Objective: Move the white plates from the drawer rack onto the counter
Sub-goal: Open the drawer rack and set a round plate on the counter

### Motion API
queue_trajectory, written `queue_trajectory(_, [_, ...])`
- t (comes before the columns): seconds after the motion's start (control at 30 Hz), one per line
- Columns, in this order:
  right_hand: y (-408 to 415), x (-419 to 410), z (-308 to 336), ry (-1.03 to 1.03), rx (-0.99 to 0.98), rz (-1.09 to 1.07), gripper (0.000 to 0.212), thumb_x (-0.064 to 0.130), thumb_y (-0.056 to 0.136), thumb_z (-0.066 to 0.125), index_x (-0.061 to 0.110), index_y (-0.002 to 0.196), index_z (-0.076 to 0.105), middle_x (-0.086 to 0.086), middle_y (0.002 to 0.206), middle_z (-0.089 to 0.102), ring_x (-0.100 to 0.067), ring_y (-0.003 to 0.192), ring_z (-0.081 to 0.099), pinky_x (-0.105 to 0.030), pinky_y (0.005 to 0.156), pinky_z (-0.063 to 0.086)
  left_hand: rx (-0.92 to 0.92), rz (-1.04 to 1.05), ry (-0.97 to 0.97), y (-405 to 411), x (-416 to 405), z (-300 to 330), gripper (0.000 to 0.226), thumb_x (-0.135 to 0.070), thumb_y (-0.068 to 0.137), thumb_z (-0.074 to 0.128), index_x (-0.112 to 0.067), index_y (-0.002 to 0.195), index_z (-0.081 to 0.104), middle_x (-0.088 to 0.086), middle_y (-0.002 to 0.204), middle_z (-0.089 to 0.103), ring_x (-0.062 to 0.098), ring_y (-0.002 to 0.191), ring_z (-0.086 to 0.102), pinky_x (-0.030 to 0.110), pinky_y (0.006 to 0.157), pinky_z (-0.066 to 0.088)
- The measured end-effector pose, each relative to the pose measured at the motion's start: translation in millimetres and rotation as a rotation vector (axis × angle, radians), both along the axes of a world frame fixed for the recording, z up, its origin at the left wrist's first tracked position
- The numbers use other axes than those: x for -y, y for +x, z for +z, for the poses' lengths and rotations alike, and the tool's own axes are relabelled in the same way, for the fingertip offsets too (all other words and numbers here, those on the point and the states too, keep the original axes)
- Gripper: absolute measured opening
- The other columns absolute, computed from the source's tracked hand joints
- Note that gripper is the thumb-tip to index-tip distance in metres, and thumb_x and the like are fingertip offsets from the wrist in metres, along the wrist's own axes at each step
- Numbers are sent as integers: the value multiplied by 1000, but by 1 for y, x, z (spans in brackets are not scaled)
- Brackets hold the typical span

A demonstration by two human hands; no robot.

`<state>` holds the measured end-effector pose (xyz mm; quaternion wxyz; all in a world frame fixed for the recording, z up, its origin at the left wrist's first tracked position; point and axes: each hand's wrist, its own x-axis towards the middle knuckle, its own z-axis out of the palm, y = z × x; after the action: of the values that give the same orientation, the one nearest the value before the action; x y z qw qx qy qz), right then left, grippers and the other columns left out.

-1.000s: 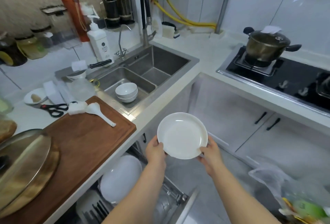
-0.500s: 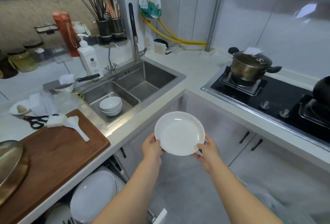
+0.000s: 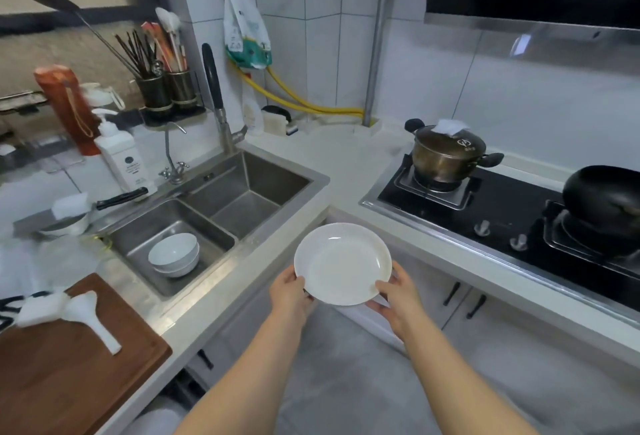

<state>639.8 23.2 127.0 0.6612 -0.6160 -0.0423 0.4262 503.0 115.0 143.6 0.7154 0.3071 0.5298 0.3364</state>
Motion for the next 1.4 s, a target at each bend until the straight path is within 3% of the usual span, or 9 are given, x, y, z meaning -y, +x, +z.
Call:
queue_trajectory(0.1, [17, -10, 0, 5, -1, -18, 62, -16, 81, 43, 20, 131, 49, -8, 129, 53, -33, 114, 55, -48, 81, 56, -13, -22, 4, 17, -12, 2, 45, 15, 90, 39, -3, 129, 56, 12, 101, 63, 28, 81, 60, 35, 76, 53])
queue_trajectory(0.23, [45, -24, 6, 1, 13, -28, 49, -9, 85, 49, 20, 124, 50, -11, 129, 52, -31, 108, 58, -50, 88, 54, -5, -16, -4, 43, -29, 4, 46, 13, 91, 38, -5, 129, 55, 12, 107, 62, 25, 79, 62, 35, 74, 53])
queue_trajectory(0.5, [117, -69, 9, 12, 6, 20, 33, 1, 91, 49, 20, 118, 52, -12, 119, 59, -22, 87, 62, -33, 63, 52, -4, 89, 39, 102, -55, 13, 46, 15, 89, 40, -2, 128, 58, 14, 107, 64, 30, 86, 62, 37, 76, 54])
queue_trajectory(0.63, [148, -93, 13, 1, 39, 75, 31, 3, 89, 50, 15, 117, 58, -9, 111, 63, -25, 94, 63, -32, 61, 53, -3, 140, 67, 127, -67, 20, 45, 15, 89, 39, -4, 125, 59, 14, 106, 64, 30, 85, 61, 38, 75, 54])
queue_trajectory(0.77, [165, -112, 20, 17, 48, 109, 24, 2, 88, 50, 19, 91, 67, -7, 95, 67, -25, 88, 62, -30, 60, 55, -4, 151, 93, 143, -83, 22, 46, 15, 88, 38, -3, 124, 59, 15, 105, 65, 33, 87, 61, 38, 74, 54])
queue_trajectory(1.1, [183, -174, 28, 26, 33, 28, 18, 0, 89, 51, 15, 96, 59, -6, 92, 65, -22, 83, 63, -31, 60, 54, -7, 91, 94, 162, -158, 22, 44, 13, 88, 42, -5, 124, 60, 12, 104, 66, 24, 75, 64, 34, 67, 55])
queue_trajectory(1.23, [187, -201, 28, 31, 26, -22, 23, -1, 89, 49, 10, 108, 57, -10, 103, 64, -26, 93, 61, -33, 66, 54, -9, 62, 109, 169, -188, 30, 35, 12, 90, 42, -8, 111, 62, 5, 88, 66, 19, 69, 62, 28, 58, 56])
queue_trajectory(1.33, [190, -216, 30, 25, 51, -18, 20, -4, 89, 46, 10, 86, 60, -5, 82, 60, -21, 79, 55, -34, 68, 52, -20, 61, 117, 176, -206, 33, 35, 13, 90, 40, -11, 92, 64, 6, 84, 62, 18, 65, 58, 27, 54, 53])
queue_trajectory(1.4, [194, -227, 31, 21, 54, -17, 24, -5, 89, 45, 10, 78, 59, -4, 76, 58, -21, 76, 52, -35, 70, 52, -30, 67, 112, 180, -217, 32, 35, 12, 90, 42, -11, 99, 65, 4, 83, 63, 17, 66, 58, 27, 58, 51])
